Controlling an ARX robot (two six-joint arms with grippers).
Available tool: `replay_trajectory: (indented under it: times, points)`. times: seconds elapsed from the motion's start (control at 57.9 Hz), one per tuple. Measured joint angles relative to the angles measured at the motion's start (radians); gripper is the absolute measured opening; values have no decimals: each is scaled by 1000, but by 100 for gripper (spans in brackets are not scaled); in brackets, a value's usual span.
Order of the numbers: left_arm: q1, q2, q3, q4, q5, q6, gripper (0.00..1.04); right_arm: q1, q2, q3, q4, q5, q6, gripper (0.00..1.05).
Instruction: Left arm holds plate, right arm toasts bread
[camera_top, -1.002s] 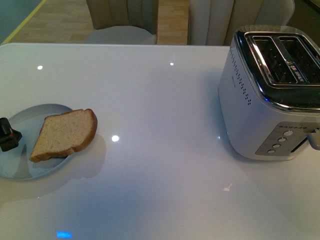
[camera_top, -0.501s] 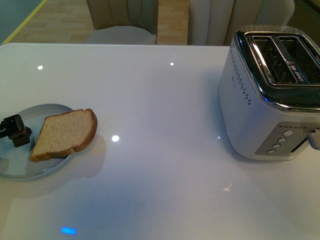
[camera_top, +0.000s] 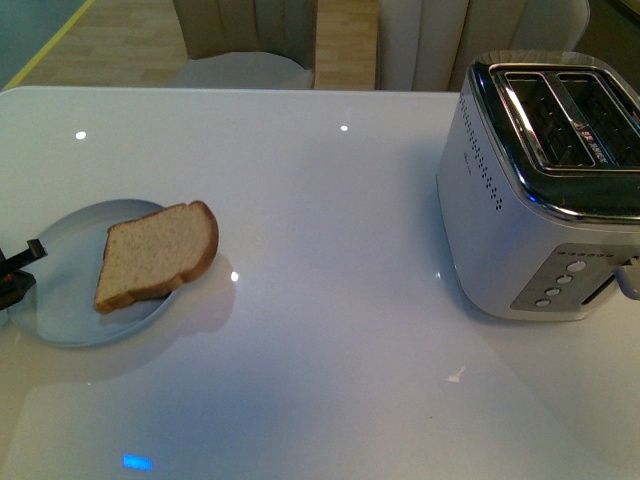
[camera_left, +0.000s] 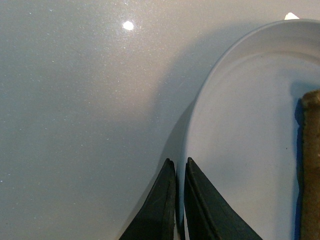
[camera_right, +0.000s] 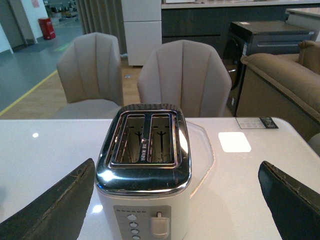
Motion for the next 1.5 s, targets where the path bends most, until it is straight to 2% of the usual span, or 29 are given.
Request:
replay_trajectory:
  times: [0.328,0.708,1.14,1.503]
  points:
    - [8,-56,-43,-4,21,-92,3,0,0,0,0,0,0,96]
    - [-20,-338,-137,-73,56,-130,3,0,0,0,0,0,0,96]
    - [-206,-691,-153,-260,61,-213,3,0,0,0,0,0,0,96]
    - [-436,-806,-68,-420,-3,-318,3,0,0,0,0,0,0,96]
